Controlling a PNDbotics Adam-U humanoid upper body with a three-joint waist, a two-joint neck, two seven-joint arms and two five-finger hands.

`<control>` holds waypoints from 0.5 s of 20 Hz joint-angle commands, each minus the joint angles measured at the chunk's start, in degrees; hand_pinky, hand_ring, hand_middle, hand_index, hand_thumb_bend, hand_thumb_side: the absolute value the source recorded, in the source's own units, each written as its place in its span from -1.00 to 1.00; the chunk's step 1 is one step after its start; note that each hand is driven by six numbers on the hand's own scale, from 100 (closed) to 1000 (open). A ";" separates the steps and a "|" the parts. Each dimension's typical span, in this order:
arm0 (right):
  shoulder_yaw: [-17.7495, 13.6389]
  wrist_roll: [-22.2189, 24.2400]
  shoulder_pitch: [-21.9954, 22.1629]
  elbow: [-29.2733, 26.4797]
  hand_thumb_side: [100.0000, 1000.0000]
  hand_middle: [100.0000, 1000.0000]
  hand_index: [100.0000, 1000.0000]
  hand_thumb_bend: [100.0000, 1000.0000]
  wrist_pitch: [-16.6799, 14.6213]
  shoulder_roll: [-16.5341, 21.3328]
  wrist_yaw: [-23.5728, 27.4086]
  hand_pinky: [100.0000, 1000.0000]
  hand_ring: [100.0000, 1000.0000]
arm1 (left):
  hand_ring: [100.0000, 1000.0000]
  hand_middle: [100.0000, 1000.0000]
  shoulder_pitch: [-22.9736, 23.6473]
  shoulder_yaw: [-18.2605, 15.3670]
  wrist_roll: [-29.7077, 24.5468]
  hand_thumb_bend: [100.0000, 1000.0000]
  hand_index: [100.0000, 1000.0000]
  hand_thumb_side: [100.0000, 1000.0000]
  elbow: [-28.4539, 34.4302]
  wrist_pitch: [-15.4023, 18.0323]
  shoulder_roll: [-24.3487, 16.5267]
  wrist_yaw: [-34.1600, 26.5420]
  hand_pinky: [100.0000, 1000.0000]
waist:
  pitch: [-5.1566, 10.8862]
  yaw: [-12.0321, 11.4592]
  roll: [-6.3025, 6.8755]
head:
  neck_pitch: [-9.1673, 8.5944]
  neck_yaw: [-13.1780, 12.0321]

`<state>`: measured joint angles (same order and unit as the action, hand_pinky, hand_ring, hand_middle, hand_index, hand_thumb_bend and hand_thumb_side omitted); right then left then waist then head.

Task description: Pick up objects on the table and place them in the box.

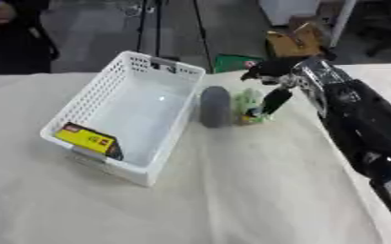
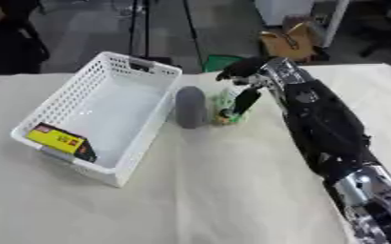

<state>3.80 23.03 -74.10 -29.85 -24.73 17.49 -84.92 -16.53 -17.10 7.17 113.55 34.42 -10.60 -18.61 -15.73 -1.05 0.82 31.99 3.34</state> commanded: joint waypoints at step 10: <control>-2.93 -2.61 -1.23 1.76 0.25 0.81 1.00 -0.07 4.64 -0.14 -3.33 0.76 0.90 | 0.31 0.54 -0.64 0.14 -0.58 -1.00 0.45 0.26 1.04 0.02 -0.23 0.06 0.35 | 0.58 -0.23 0.36 | -1.21 0.50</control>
<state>1.38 20.67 -74.09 -27.78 -20.68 16.81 -87.73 -16.55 -17.09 6.82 113.55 34.45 -10.13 -18.61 -16.09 -1.18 1.02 31.42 3.65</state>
